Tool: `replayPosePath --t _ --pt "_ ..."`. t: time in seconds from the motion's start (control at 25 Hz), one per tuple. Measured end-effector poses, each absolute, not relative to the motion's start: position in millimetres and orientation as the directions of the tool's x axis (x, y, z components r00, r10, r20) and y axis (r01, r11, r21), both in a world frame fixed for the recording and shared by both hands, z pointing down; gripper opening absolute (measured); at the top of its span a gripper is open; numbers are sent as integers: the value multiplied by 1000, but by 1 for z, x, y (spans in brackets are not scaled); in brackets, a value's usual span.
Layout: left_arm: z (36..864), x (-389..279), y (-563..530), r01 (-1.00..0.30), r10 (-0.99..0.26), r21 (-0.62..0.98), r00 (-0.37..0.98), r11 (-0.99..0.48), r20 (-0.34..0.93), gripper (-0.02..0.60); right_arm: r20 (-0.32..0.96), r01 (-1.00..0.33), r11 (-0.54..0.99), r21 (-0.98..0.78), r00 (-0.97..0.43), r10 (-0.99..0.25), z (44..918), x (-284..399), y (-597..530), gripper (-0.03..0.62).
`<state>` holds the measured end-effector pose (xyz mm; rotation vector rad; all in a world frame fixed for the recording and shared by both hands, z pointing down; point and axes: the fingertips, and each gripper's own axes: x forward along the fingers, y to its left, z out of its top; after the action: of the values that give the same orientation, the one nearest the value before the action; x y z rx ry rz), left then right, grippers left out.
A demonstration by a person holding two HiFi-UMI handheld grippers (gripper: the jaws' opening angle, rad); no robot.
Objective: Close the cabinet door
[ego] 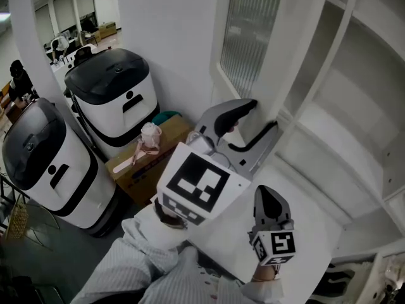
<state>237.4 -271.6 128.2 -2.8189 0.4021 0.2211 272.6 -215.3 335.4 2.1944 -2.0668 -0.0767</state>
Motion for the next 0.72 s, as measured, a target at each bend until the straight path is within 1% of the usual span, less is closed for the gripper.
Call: replayPosePath --t 0.28,0.72 --pt "129 261 -271 -293 -247 -254 948 -922 -198 195 57 -986 -122 117 129 -990 340 304 -196 14" --pt "128 288 -273 -284 -230 -238 945 -929 -231 192 56 -983 -142 115 149 -987 344 328 -191 14"
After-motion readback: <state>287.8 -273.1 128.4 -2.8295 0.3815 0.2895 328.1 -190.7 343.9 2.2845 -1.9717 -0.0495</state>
